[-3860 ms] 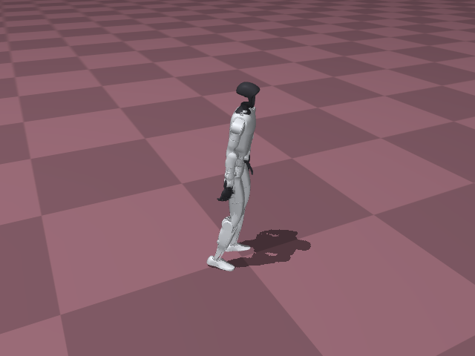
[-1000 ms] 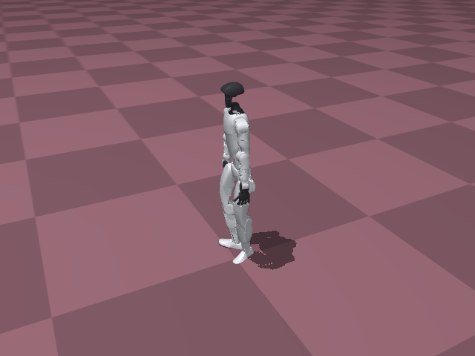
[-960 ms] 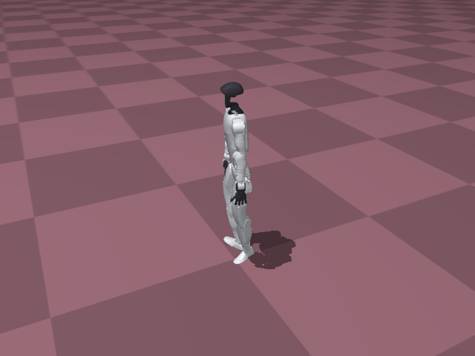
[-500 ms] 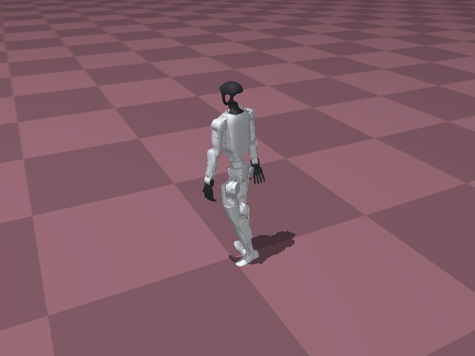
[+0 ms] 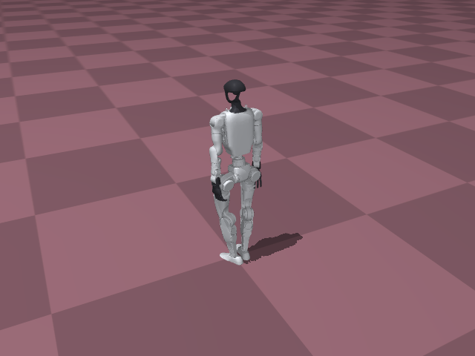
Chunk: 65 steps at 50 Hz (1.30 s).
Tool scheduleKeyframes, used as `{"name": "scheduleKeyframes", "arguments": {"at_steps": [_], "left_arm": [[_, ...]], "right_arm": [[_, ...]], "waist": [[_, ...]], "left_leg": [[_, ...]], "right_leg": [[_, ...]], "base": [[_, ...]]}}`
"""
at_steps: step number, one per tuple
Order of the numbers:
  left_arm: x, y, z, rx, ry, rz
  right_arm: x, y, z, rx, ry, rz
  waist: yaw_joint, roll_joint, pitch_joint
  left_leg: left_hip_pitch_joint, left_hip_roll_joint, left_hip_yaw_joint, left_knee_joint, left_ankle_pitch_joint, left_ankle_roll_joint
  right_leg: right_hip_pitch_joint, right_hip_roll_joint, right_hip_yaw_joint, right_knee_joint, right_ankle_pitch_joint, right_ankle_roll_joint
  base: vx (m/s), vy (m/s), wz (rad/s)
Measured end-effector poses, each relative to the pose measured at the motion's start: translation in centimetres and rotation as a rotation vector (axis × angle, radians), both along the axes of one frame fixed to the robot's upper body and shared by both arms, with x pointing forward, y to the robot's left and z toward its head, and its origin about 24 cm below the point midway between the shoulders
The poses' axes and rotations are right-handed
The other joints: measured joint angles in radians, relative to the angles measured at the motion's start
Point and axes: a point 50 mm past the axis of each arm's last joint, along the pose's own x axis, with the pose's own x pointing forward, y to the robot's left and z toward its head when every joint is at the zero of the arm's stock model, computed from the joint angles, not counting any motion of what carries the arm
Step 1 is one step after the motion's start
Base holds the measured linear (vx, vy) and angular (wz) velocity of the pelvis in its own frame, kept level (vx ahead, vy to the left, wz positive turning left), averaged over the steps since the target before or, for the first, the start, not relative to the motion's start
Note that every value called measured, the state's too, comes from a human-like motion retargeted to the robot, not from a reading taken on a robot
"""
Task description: In place motions
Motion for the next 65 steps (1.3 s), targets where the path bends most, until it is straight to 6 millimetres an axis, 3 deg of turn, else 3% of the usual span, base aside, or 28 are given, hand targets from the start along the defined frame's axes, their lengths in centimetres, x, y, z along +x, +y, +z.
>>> {"name": "scheduleKeyframes", "arguments": {"at_steps": [3,5,13,20,24,28,32,35,38,41,45,48,50,52,55,58,62,65], "left_arm": [[0.9,-0.1,-0.1,-0.012,-0.016,-0.033],[1.6,0.2,-0.1,0.010,-0.031,-0.072],[3.4,1.4,0.1,0.058,-0.095,-0.192],[2.5,0.7,0.0,0.051,-0.081,-0.152],[1.8,-0.3,-0.1,0.010,-0.067,-0.072],[0.9,-1.0,-0.2,-0.017,-0.058,-0.009],[-0.1,-1.5,-0.2,-0.010,-0.008,0.044],[-1.1,-2.2,-0.1,-0.003,0.049,0.114],[-1.7,-3.2,-0.1,-0.018,0.081,0.161],[-1.6,-3.9,-0.1,-0.037,0.082,0.174],[-0.9,-3.7,-0.2,-0.036,0.047,0.217],[-1.0,-3.3,-0.2,-0.018,0.044,0.237],[-1.5,-3.0,-0.1,-0.009,0.052,0.230],[-2.1,-2.6,0.0,-0.011,0.078,0.201],[-1.4,-1.2,0.1,0.006,0.095,0.129],[1.7,1.0,0.1,0.062,0.020,0.027],[7.1,3.7,0.8,0.125,-0.121,-0.086],[11.2,4.3,1.5,0.145,-0.237,-0.164]], "right_arm": [[1.2,1.1,0.1,0.038,-0.046,-0.027],[1.3,1.4,0.1,0.072,-0.041,-0.060],[0.4,0.0,0.1,0.022,0.006,-0.010],[0.7,-1.0,0.2,-0.025,0.037,0.012],[0.5,-1.4,0.2,-0.040,0.029,-0.004],[-0.4,-2.0,0.1,-0.065,0.039,-0.045],[-1.1,-2.4,0.1,-0.078,0.057,-0.095],[-1.6,-2.6,0.1,-0.086,0.061,-0.119],[-2.7,-3.2,0.1,-0.104,0.072,-0.140],[-3.8,-4.0,0.2,-0.132,0.104,-0.171],[-4.2,-4.4,0.3,-0.150,0.152,-0.177],[-3.6,-4.1,0.3,-0.130,0.135,-0.150],[-3.1,-3.9,0.2,-0.126,0.094,-0.128],[-3.2,-4.2,0.2,-0.143,0.062,-0.119],[-3.4,-4.2,0.2,-0.158,0.049,-0.178],[-3.5,-3.8,0.2,-0.114,0.073,-0.294],[-5.4,-3.6,0.2,-0.088,0.156,-0.346],[-7.5,-3.9,0.4,-0.128,0.206,-0.353]], "waist": [[-0.035,0.005,0.032],[0.006,0.003,0.041],[0.061,0.006,0.022],[0.173,-0.022,0.055],[0.230,-0.029,0.064],[0.248,-0.049,0.042],[0.215,-0.071,0.011],[0.221,-0.048,-0.008],[0.240,-0.014,-0.034],[0.214,-0.015,-0.061],[0.240,-0.049,-0.041],[0.303,-0.053,-0.038],[0.292,-0.013,-0.048],[0.201,0.065,-0.087],[0.049,0.136,-0.110],[-0.032,0.156,-0.039],[-0.128,0.140,0.002],[-0.152,0.070,0.023]], "left_leg": [[0.024,-0.006,-0.070,-0.019,0.004,-0.011],[0.048,-0.008,-0.025,-0.040,0.007,-0.005],[0.023,-0.022,-0.057,-0.018,0.010,-0.004],[-0.010,-0.076,-0.183,-0.013,0.058,-0.036],[-0.033,-0.100,-0.230,-0.006,0.003,-0.048],[-0.045,-0.071,-0.027,-0.016,-0.114,0.010],[0.017,0.012,0.490,-0.018,-0.218,0.015],[0.078,0.026,0.834,-0.083,-0.161,0.012],[0.073,0.029,0.869,-0.157,0.013,0.006],[0.054,0.025,0.745,-0.133,-0.016,-0.008],[0.069,0.006,0.657,-0.100,-0.049,-0.028],[0.086,-0.003,0.690,-0.129,-0.066,-0.021],[0.098,0.025,0.682,-0.145,-0.076,-0.022],[0.073,0.084,0.619,-0.144,-0.073,-0.018],[0.022,0.123,0.504,-0.152,-0.049,-0.005],[0.027,0.141,0.404,-0.159,-0.023,0.007],[0.021,0.112,0.272,-0.157,-0.005,0.026],[0.059,0.028,0.197,-0.154,-0.007,0.038]], "right_leg": [[0.008,-0.001,0.013,0.019,0.000,0.005],[0.012,0.008,0.052,0.032,0.000,0.000],[0.011,-0.021,0.010,0.063,-0.034,0.008],[0.023,-0.087,-0.100,0.126,-0.102,0.005],[0.057,-0.134,-0.240,0.151,-0.148,0.022],[0.113,-0.190,-0.486,0.122,-0.167,0.064],[0.170,-0.206,-0.760,0.061,-0.158,0.112],[0.202,-0.170,-0.864,0.037,-0.153,0.139],[0.218,-0.144,-0.894,0.040,-0.154,0.160],[0.230,-0.156,-0.988,0.039,-0.149,0.178],[0.267,-0.169,-1.045,0.020,-0.131,0.192],[0.286,-0.178,-1.016,0.047,-0.108,0.178],[0.299,-0.173,-0.953,0.095,-0.072,0.117],[0.241,-0.188,-0.774,0.230,-0.071,0.040],[-0.024,-0.211,-0.279,0.527,-0.152,0.110],[-0.122,-0.038,0.028,0.505,-0.186,0.129],[-0.162,0.041,0.174,0.323,-0.195,0.102],[-0.142,0.035,0.296,0.168,-0.011,0.070]], "base": [[-0.10,-0.02,-0.42],[0.04,0.02,-0.84],[0.05,0.05,0.18],[-0.05,0.09,1.17],[-0.05,0.07,2.36],[-0.07,0.02,3.17],[-0.09,-0.07,3.41],[0.00,-0.09,2.12],[0.07,-0.02,1.33],[0.01,0.01,1.72],[-0.03,-0.08,0.46],[0.10,-0.11,-0.60],[0.15,-0.10,0.30],[0.16,-0.12,1.60],[-0.06,-0.22,1.97],[-0.24,-0.24,1.64],[-0.09,-0.19,1.79],[0.03,-0.08,1.52]]}}
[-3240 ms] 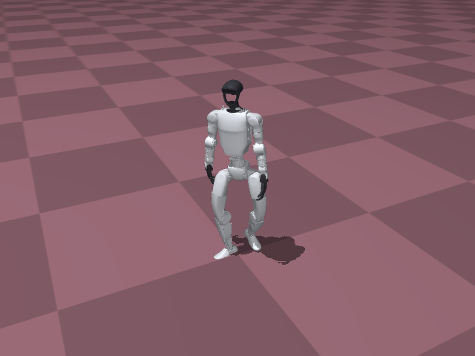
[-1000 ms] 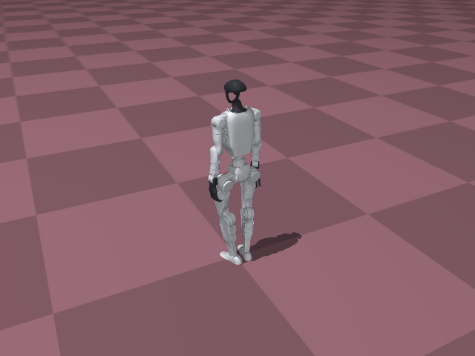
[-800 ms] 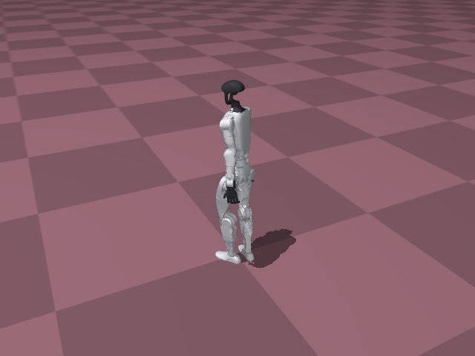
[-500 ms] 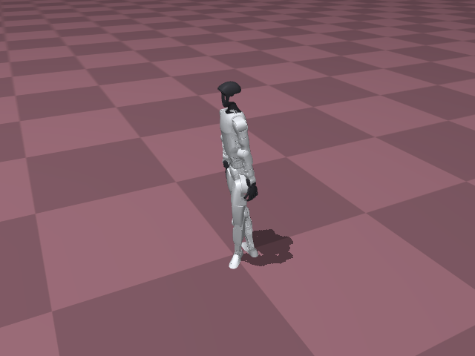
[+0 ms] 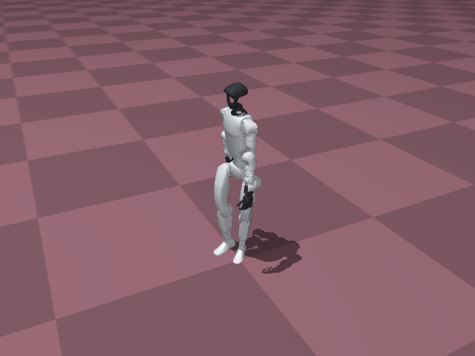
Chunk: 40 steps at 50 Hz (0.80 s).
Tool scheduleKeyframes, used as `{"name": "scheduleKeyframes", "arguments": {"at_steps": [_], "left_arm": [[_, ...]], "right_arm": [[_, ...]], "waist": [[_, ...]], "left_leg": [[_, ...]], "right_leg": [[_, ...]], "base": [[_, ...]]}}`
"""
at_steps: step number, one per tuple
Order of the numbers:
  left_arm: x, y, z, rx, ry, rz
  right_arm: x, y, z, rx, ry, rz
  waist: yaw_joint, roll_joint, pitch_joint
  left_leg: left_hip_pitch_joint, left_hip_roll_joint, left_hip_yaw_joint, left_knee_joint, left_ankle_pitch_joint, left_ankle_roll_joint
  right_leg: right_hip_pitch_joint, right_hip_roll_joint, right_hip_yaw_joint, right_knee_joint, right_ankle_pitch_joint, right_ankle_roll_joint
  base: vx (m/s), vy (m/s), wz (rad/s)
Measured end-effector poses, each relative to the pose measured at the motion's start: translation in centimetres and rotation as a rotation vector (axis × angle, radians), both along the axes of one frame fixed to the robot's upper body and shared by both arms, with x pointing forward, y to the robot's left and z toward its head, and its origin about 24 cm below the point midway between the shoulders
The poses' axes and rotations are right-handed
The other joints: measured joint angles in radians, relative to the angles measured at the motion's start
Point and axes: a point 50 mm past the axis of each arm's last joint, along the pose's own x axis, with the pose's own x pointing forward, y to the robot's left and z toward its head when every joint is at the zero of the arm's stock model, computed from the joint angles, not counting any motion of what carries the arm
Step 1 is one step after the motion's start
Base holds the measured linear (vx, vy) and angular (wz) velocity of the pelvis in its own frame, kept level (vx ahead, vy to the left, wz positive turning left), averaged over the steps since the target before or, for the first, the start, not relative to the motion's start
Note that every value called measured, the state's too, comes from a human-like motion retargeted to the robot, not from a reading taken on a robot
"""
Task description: In place motions
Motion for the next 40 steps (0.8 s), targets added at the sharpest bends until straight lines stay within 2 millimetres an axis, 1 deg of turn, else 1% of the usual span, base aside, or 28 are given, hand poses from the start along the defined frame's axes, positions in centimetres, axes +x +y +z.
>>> {"name": "scheduleKeyframes", "arguments": {"at_steps": [1,2,3,4,6,8,10,12,13,15,16,17,18,20,22,25,28,29,30,33,35,37,40], "left_arm": [[1.3,-0.1,0.3,0.002,-0.036,-0.029],[2.5,-0.3,0.6,0.002,-0.068,-0.059],[3.5,-0.8,0.7,-0.004,-0.096,-0.088],[4.2,-1.4,0.8,-0.011,-0.121,-0.106],[5.3,-2.7,1.0,-0.029,-0.163,-0.122],[5.7,-3.8,1.0,-0.055,-0.193,-0.122],[5.7,-4.5,0.9,-0.084,-0.201,-0.118],[5.0,-5.1,0.6,-0.102,-0.180,-0.121],[4.5,-5.3,0.4,-0.109,-0.165,-0.120],[3.5,-5.8,0.0,-0.133,-0.134,-0.111],[3.0,-6.0,-0.1,-0.148,-0.117,-0.105],[2.5,-6.2,-0.3,-0.161,-0.103,-0.100],[2.2,-6.3,-0.4,-0.171,-0.092,-0.098],[1.6,-6.5,-0.5,-0.179,-0.069,-0.106],[1.0,-6.5,-0.7,-0.178,-0.043,-0.120],[0.9,-6.1,-0.7,-0.166,-0.026,-0.161],[0.5,-5.6,-0.7,-0.139,-0.011,-0.194],[0.3,-5.4,-0.7,-0.133,-0.007,-0.192],[0.2,-5.3,-0.8,-0.129,-0.003,-0.188],[-0.4,-5.0,-0.9,-0.131,0.014,-0.158],[-0.8,-4.7,-0.9,-0.128,0.025,-0.136],[-1.3,-4.3,-1.0,-0.116,0.034,-0.116],[-2.3,-3.8,-1.1,-0.095,0.046,-0.074]], "right_arm": [[-0.7,0.0,0.1,-0.004,0.025,-0.002],[-1.3,0.1,0.2,-0.007,0.052,-0.005],[-1.9,0.2,0.3,-0.008,0.080,-0.009],[-2.2,0.2,0.3,-0.008,0.098,-0.007],[-2.4,0.2,0.3,-0.004,0.114,0.006],[-2.1,0.3,0.3,0.002,0.099,0.030],[-1.1,0.3,0.1,-0.001,0.061,0.065],[0.1,0.3,-0.1,-0.007,0.017,0.091],[0.7,0.4,-0.1,-0.007,-0.005,0.102],[1.8,0.5,-0.3,-0.005,-0.048,0.128],[2.3,0.5,-0.3,-0.004,-0.070,0.142],[2.9,0.6,-0.3,-0.001,-0.092,0.156],[3.5,0.7,-0.4,0.003,-0.114,0.170],[4.3,1.0,-0.4,0.013,-0.143,0.195],[4.6,1.2,-0.4,0.016,-0.154,0.220],[4.7,1.5,-0.5,0.015,-0.168,0.229],[4.0,1.4,-0.4,0.025,-0.138,0.235],[3.9,1.3,-0.4,0.022,-0.127,0.237],[3.7,1.1,-0.4,0.017,-0.119,0.237],[3.8,0.3,-0.3,-0.009,-0.115,0.201],[4.1,-0.3,-0.2,-0.021,-0.121,0.169],[4.4,-0.8,-0.1,-0.033,-0.126,0.140],[5.1,-1.5,0.1,-0.061,-0.133,0.111]], "waist": [[0.039,-0.014,-0.004],[0.064,-0.024,-0.008],[0.061,-0.023,-0.012],[0.086,-0.033,-0.014],[0.145,-0.061,-0.013],[0.155,-0.077,-0.012],[0.174,-0.096,-0.016],[0.207,-0.110,-0.012],[0.220,-0.112,-0.011],[0.229,-0.107,-0.015],[0.230,-0.104,-0.015],[0.227,-0.101,-0.014],[0.218,-0.100,-0.010],[0.174,-0.084,-0.007],[0.130,-0.056,-0.009],[0.089,-0.053,0.008],[0.080,-0.057,0.006],[0.071,-0.052,0.005],[0.060,-0.046,0.005],[0.057,-0.036,0.002],[0.064,-0.028,-0.003],[0.081,-0.018,-0.018],[0.162,-0.030,-0.050]], "left_leg": [[0.005,-0.008,0.007,0.004,-0.004,0.001],[0.005,-0.015,-0.001,0.012,-0.008,0.003],[-0.003,-0.021,-0.040,0.028,-0.010,0.005],[-0.006,-0.026,-0.044,0.046,-0.016,0.003],[-0.008,-0.037,-0.031,0.085,-0.024,-0.002],[-0.022,-0.050,-0.073,0.129,-0.017,-0.002],[-0.047,-0.069,-0.157,0.172,-0.008,0.008],[-0.072,-0.105,-0.328,0.201,0.007,0.018],[-0.080,-0.125,-0.436,0.207,0.019,0.014],[-0.088,-0.152,-0.620,0.216,0.035,-0.016],[-0.085,-0.148,-0.643,0.212,0.034,-0.032],[-0.083,-0.145,-0.650,0.207,0.030,-0.036],[-0.081,-0.145,-0.625,0.202,0.020,-0.017],[-0.064,-0.110,-0.536,0.169,-0.001,0.030],[-0.056,-0.088,-0.516,0.154,-0.005,0.027],[-0.060,-0.055,-0.429,0.171,-0.023,0.025],[-0.045,-0.037,-0.316,0.182,-0.061,0.031],[-0.044,-0.023,-0.275,0.188,-0.074,0.029],[-0.043,-0.008,-0.233,0.194,-0.087,0.027],[-0.009,0.040,-0.032,0.192,-0.129,0.007],[0.020,0.072,0.124,0.186,-0.149,-0.017],[0.056,0.099,0.289,0.169,-0.162,-0.055],[0.119,0.089,0.559,0.122,-0.171,-0.114]], "right_leg": [[0.012,-0.005,0.014,0.014,-0.024,0.010],[0.021,-0.017,-0.008,0.023,-0.042,0.015],[0.026,-0.041,-0.104,0.023,-0.045,0.011],[0.035,-0.056,-0.123,0.016,-0.048,0.014],[0.059,-0.066,-0.074,-0.006,-0.049,0.019],[0.068,-0.078,-0.074,-0.017,-0.045,0.019],[0.064,-0.102,-0.058,-0.014,-0.044,0.028],[0.062,-0.109,-0.026,-0.012,-0.040,0.027],[0.060,-0.105,-0.011,-0.010,-0.039,0.025],[0.046,-0.099,0.012,0.001,-0.039,0.028],[0.039,-0.094,0.027,0.009,-0.039,0.028],[0.032,-0.089,0.041,0.016,-0.039,0.028],[0.026,-0.086,0.050,0.024,-0.039,0.026],[0.019,-0.081,0.040,0.029,-0.036,0.023],[0.005,-0.057,0.048,0.024,-0.021,0.021],[-0.014,-0.046,0.104,0.015,0.015,0.023],[-0.036,-0.025,0.164,-0.002,0.024,0.000],[-0.045,-0.033,0.144,-0.002,0.015,-0.002],[-0.053,-0.047,0.109,0.000,0.000,-0.002],[-0.061,-0.112,-0.087,0.004,-0.039,-0.007],[-0.059,-0.171,-0.268,0.012,-0.069,-0.007],[-0.048,-0.236,-0.479,0.037,-0.106,-0.003],[-0.010,-0.290,-0.768,0.070,-0.166,-0.025]], "base": [[0.08,-0.02,0.56],[0.09,0.02,0.77],[0.06,0.04,0.95],[0.03,0.05,0.59],[0.00,0.00,0.00],[0.02,0.06,0.30],[-0.01,0.08,-0.22],[-0.03,0.06,-0.73],[-0.01,0.05,-0.74],[0.00,0.03,-0.70],[-0.02,0.02,-0.75],[-0.04,0.01,-0.76],[-0.06,0.01,-0.54],[-0.08,0.01,-0.30],[-0.08,-0.01,-0.69],[-0.14,0.01,-1.51],[-0.11,0.02,-2.46],[-0.12,0.06,-2.83],[-0.14,0.10,-3.04],[-0.19,0.13,-3.62],[-0.16,0.19,-4.13],[-0.13,0.20,-4.40],[-0.11,0.22,-5.07]]}}
